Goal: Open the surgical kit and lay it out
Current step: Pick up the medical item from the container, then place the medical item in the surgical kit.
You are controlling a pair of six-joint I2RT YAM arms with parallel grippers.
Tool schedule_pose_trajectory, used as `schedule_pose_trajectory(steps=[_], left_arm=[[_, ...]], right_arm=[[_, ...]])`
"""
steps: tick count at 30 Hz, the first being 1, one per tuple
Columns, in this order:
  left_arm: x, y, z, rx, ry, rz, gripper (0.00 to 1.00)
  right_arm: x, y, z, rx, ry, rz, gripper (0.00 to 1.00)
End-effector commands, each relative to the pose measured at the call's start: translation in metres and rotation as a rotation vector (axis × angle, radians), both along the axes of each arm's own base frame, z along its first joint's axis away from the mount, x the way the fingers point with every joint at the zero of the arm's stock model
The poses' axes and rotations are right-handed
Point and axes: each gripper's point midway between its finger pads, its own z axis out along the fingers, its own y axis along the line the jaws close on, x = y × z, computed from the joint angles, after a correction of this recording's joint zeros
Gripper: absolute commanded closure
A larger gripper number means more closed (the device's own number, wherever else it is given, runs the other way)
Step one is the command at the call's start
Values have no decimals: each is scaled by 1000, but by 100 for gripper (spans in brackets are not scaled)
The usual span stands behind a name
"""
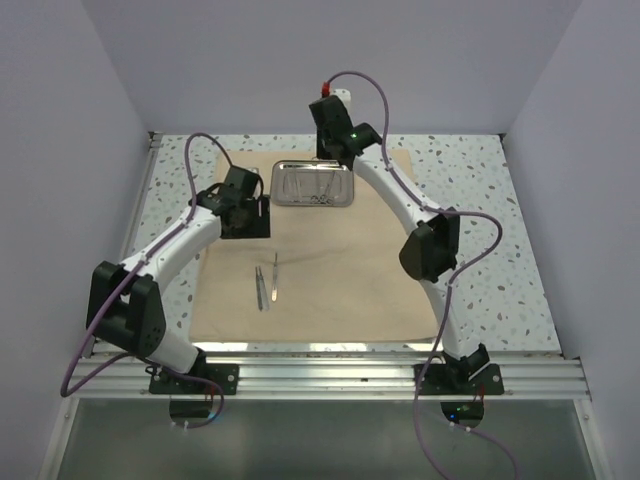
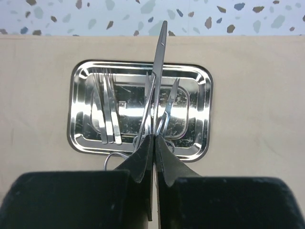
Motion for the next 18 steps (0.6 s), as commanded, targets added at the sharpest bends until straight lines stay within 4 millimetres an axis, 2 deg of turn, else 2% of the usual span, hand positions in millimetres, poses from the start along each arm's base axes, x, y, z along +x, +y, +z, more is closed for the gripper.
schedule_pose_trajectory(steps=[1,4,5,7,8,10,11,12,13,14,15,16,17,18], left_arm=[[21,-9,18,-30,-70,-34,30],[26,-7,20,-15,-78,-34,30],[28,-7,23,-12,-88,-32,29],[32,-6,21,1,-88,-29,28],[35,-6,23,2,-96,-29,28],[39,-7,21,3,-90,-25,26],[43,-6,23,-1,-94,-16,24],[44,-7,20,-6,-87,-12,23],[45,-9,19,-17,-83,-4,21],[47,-11,19,-28,-86,-3,20],[48,-11,17,-29,-87,1,19],[49,-11,17,-32,-92,7,17],[51,-8,17,-20,-102,21,16],[52,-8,15,-12,-101,28,15]], right_arm=[[-7,-12,48,24,-74,-19,100],[-20,-14,42,43,-34,-17,100],[-31,-19,39,46,-11,-19,100],[-46,-17,38,101,14,-10,100],[-66,-22,26,101,57,-1,100],[-85,-19,25,154,66,15,100],[-107,-21,-7,123,131,28,100],[-123,-22,11,167,104,40,100],[-133,-18,10,187,101,55,100],[-159,-14,-14,173,161,91,100],[-174,-11,-7,214,156,106,100],[-186,-6,-11,228,171,122,100],[-213,4,-32,224,231,169,100],[-226,11,-30,261,243,182,100]])
